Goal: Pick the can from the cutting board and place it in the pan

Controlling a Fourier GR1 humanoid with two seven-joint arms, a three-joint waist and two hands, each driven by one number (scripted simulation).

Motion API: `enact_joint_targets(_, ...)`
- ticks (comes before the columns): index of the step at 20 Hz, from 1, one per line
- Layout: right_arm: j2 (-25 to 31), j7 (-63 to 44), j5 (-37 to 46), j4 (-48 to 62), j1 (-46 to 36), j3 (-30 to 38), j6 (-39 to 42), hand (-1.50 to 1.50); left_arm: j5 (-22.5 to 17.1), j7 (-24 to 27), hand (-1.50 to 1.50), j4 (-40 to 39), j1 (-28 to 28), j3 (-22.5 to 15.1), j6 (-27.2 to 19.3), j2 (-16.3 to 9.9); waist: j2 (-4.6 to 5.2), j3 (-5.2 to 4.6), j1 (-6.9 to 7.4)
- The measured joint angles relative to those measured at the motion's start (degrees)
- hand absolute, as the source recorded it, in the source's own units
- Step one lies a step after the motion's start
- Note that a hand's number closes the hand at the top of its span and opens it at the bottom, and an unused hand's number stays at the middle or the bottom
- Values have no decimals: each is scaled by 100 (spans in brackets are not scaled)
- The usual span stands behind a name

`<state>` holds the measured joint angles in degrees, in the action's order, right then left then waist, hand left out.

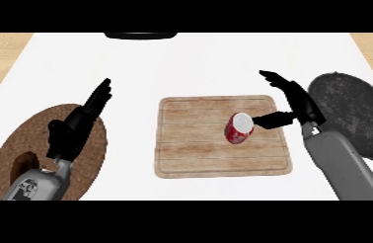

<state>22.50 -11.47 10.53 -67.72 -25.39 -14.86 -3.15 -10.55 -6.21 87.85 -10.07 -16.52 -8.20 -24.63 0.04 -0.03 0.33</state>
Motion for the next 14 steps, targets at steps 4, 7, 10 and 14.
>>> enact_joint_targets(4, 301, -762, 290, -277, -221, -413, 688, -150, 40, -213, 0, 115, -46, 13, -1, 7, -18, -2, -19)
enact_joint_targets(7, 484, -1490, 363, -388, -709, -589, 1367, -150, 36, -188, 0, 121, -17, 50, 76, -11, -22, -6, 6)
enact_joint_targets(10, 557, -2142, 293, -351, -1183, -797, 2210, -150, 29, -154, 0, 130, 10, 55, 142, 0, -17, -11, 48)
enact_joint_targets(14, 366, -2950, -37, -78, -1751, -1024, 3372, -150, 52, -293, 0, 123, -118, 65, 146, 43, -6, -10, 78)
